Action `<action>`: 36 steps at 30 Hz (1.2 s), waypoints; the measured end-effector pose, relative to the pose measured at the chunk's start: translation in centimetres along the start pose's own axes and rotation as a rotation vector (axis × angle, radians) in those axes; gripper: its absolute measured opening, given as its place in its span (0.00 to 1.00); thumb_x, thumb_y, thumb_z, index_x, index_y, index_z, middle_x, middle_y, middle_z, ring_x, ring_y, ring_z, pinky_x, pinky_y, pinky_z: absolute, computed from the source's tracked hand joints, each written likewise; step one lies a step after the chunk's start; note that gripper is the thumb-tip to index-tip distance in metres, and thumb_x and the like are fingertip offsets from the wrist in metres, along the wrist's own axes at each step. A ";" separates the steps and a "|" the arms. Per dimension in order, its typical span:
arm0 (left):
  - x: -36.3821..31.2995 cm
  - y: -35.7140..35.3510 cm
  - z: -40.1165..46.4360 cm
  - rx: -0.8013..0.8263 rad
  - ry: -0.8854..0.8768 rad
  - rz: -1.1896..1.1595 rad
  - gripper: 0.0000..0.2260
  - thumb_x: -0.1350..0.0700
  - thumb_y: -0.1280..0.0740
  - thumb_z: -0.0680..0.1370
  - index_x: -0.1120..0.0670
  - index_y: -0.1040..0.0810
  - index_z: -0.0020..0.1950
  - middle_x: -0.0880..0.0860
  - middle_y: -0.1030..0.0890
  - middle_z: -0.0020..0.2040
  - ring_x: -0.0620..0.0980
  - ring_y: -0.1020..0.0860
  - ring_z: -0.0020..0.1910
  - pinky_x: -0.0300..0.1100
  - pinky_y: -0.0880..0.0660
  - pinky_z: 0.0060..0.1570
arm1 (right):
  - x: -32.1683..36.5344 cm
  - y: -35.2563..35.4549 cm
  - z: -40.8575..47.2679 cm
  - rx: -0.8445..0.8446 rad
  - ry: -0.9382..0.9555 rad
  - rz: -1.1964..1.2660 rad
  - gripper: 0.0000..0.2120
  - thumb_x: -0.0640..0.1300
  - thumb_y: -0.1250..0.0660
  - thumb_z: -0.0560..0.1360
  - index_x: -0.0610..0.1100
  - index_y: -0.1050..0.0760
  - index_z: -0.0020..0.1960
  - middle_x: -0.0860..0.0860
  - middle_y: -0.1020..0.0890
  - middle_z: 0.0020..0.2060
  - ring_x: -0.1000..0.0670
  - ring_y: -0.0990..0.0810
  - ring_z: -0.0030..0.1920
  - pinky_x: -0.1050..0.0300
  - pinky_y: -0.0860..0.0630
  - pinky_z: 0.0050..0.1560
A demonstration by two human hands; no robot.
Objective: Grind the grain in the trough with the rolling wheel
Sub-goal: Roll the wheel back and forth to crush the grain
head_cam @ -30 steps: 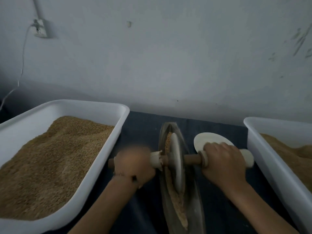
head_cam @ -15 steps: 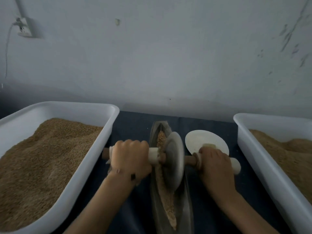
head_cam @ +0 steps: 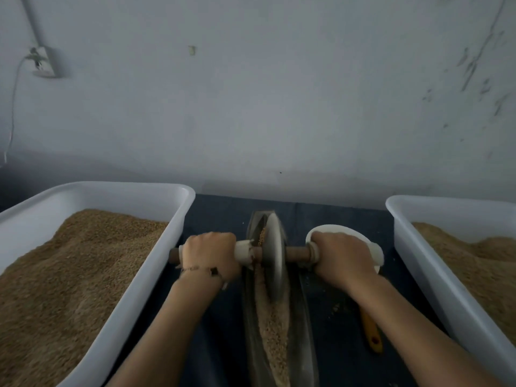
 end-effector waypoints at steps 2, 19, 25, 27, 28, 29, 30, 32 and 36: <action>0.1 0.0 1.9 0.100 0.039 -0.027 0.06 0.49 0.34 0.74 0.48 0.25 0.48 0.46 0.28 0.38 0.46 0.29 0.39 0.42 0.33 0.42 | 0.2 0.2 1.9 -0.015 0.023 -0.038 0.04 0.46 0.39 0.73 0.51 0.34 0.42 0.52 0.22 0.41 0.47 0.23 0.43 0.54 0.35 0.39; -0.7 1.8 -10.1 -0.270 -0.223 -0.126 0.20 0.58 0.22 0.46 0.51 0.31 0.29 0.47 0.29 0.24 0.48 0.30 0.22 0.39 0.41 0.26 | 1.7 2.7 -10.4 -0.415 0.114 -0.024 0.17 0.38 0.21 0.55 0.46 0.25 0.38 0.51 0.23 0.31 0.48 0.25 0.32 0.54 0.31 0.36; 0.6 -0.8 -3.0 -0.146 -0.022 -0.033 0.05 0.50 0.35 0.74 0.47 0.29 0.47 0.44 0.22 0.44 0.45 0.27 0.42 0.38 0.34 0.41 | 1.7 0.8 -2.4 -0.281 0.068 -0.084 0.15 0.38 0.25 0.61 0.47 0.32 0.34 0.50 0.25 0.29 0.47 0.28 0.31 0.55 0.38 0.35; 1.0 -1.2 -1.0 -0.147 0.025 -0.061 0.05 0.51 0.34 0.74 0.48 0.29 0.47 0.46 0.22 0.45 0.45 0.29 0.40 0.39 0.35 0.41 | 1.6 0.3 0.1 -0.227 0.048 -0.160 0.14 0.42 0.29 0.67 0.49 0.35 0.38 0.51 0.23 0.35 0.48 0.26 0.38 0.56 0.40 0.39; 1.1 -1.3 -0.2 -0.138 0.041 -0.073 0.06 0.51 0.34 0.74 0.48 0.30 0.46 0.46 0.22 0.45 0.46 0.29 0.40 0.39 0.35 0.41 | 1.6 0.3 0.9 -0.217 0.049 -0.180 0.13 0.43 0.31 0.69 0.50 0.36 0.39 0.51 0.22 0.38 0.48 0.26 0.40 0.55 0.41 0.40; 1.2 -1.4 0.3 -0.123 0.048 -0.079 0.06 0.51 0.34 0.74 0.48 0.30 0.46 0.46 0.22 0.45 0.46 0.28 0.40 0.40 0.35 0.41 | 1.8 0.4 1.3 -0.213 0.048 -0.191 0.11 0.43 0.31 0.69 0.49 0.35 0.40 0.51 0.22 0.39 0.47 0.25 0.42 0.55 0.41 0.40; 1.2 -1.4 0.4 -0.116 0.050 -0.068 0.05 0.51 0.34 0.74 0.48 0.30 0.46 0.47 0.21 0.45 0.47 0.26 0.42 0.39 0.35 0.41 | 1.9 0.7 1.3 -0.206 0.040 -0.195 0.10 0.42 0.31 0.69 0.49 0.32 0.41 0.51 0.22 0.40 0.47 0.25 0.42 0.55 0.41 0.41; 1.1 -1.0 -0.1 -0.125 0.035 -0.029 0.05 0.52 0.35 0.75 0.49 0.29 0.47 0.46 0.21 0.46 0.46 0.25 0.43 0.39 0.35 0.41 | 2.2 1.0 0.1 -0.171 0.022 -0.200 0.08 0.42 0.31 0.70 0.47 0.29 0.45 0.51 0.22 0.41 0.48 0.25 0.43 0.55 0.38 0.42; -0.3 0.8 -3.7 -0.189 -0.076 -0.008 0.08 0.51 0.32 0.72 0.48 0.30 0.44 0.45 0.22 0.43 0.44 0.29 0.39 0.39 0.34 0.42 | 2.1 1.4 -6.0 -0.228 0.030 -0.075 0.15 0.38 0.23 0.62 0.45 0.26 0.42 0.49 0.23 0.36 0.47 0.24 0.37 0.51 0.28 0.40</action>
Point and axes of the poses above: each hand's wrist, its own z-axis towards the middle knuckle, its own y-axis out of the back of the hand, x = y × z, the point moved 3 cm from there along z, towards the middle knuckle
